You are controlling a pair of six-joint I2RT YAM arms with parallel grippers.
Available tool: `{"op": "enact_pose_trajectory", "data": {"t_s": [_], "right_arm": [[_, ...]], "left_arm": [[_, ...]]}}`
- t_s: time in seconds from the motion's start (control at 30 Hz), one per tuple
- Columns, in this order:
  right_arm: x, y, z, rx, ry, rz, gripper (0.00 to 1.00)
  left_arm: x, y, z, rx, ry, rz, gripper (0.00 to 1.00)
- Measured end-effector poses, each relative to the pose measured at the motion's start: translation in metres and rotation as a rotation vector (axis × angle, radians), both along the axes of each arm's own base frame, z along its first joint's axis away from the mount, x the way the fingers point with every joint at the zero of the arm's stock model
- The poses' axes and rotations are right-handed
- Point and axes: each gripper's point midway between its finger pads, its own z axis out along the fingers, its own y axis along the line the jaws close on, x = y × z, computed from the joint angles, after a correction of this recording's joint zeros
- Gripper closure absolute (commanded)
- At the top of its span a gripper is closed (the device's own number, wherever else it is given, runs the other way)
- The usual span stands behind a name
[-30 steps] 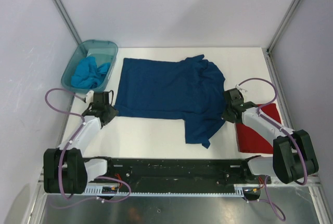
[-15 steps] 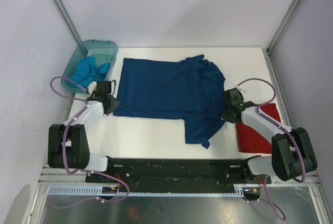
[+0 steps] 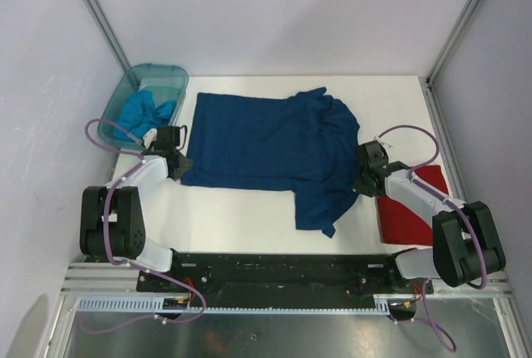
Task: Fold and stack the t-shirts
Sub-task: Flatten out the tshirt
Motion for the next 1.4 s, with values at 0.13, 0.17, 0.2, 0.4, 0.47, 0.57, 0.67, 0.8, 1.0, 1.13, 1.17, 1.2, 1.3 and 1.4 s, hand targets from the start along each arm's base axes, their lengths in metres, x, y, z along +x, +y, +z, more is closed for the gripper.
{"op": "enact_pose_trajectory", "data": {"t_s": [0.13, 0.17, 0.2, 0.4, 0.47, 0.57, 0.67, 0.8, 1.0, 1.13, 1.17, 1.2, 1.3, 1.4], "right_arm": [[0.0, 0.0, -0.001, -0.002, 0.004, 0.001, 1.0], [0.0, -0.001, -0.001, -0.002, 0.004, 0.001, 1.0], [0.0, -0.001, -0.001, -0.003, 0.004, 0.0, 1.0], [0.001, -0.007, -0.001, 0.001, 0.009, -0.01, 1.0], [0.002, -0.01, -0.001, 0.005, 0.01, -0.015, 1.0], [0.003, -0.016, 0.002, 0.018, 0.003, -0.025, 1.0], [0.004, -0.023, 0.006, 0.031, -0.004, -0.037, 1.0], [0.002, -0.028, 0.008, 0.051, 0.004, -0.051, 0.91], [-0.004, -0.024, 0.013, 0.072, 0.008, -0.031, 0.57], [-0.009, -0.018, 0.03, 0.082, -0.036, -0.002, 0.55], [-0.011, -0.016, 0.033, 0.086, -0.042, 0.006, 0.56], [-0.014, -0.011, 0.036, 0.089, -0.045, 0.019, 0.57], [-0.028, 0.013, 0.038, 0.106, -0.03, 0.08, 0.57], [-0.044, 0.035, 0.036, 0.124, -0.006, 0.127, 0.58]], "left_arm": [[0.0, -0.001, 0.001, -0.005, -0.003, -0.002, 0.89], [0.001, -0.001, 0.002, -0.006, -0.007, -0.003, 0.93], [0.001, -0.001, 0.004, -0.006, -0.012, -0.003, 0.96], [-0.005, -0.001, 0.023, -0.007, -0.079, -0.003, 1.0], [-0.012, -0.001, 0.032, -0.007, -0.108, -0.003, 1.0], [-0.024, 0.0, 0.044, -0.005, -0.153, 0.001, 1.0], [-0.04, 0.003, 0.048, 0.001, -0.181, 0.016, 1.0], [-0.069, 0.004, 0.028, -0.012, -0.151, 0.051, 0.93], [-0.105, 0.002, -0.016, -0.036, -0.004, 0.079, 0.64], [-0.108, -0.001, -0.016, -0.05, -0.006, 0.082, 0.59], [-0.107, -0.001, -0.014, -0.053, -0.017, 0.081, 0.6], [-0.106, -0.001, -0.011, -0.055, -0.031, 0.079, 0.6], [-0.104, -0.001, -0.007, -0.057, -0.058, 0.078, 0.61], [-0.108, -0.001, -0.013, -0.057, -0.044, 0.079, 0.61]]}}
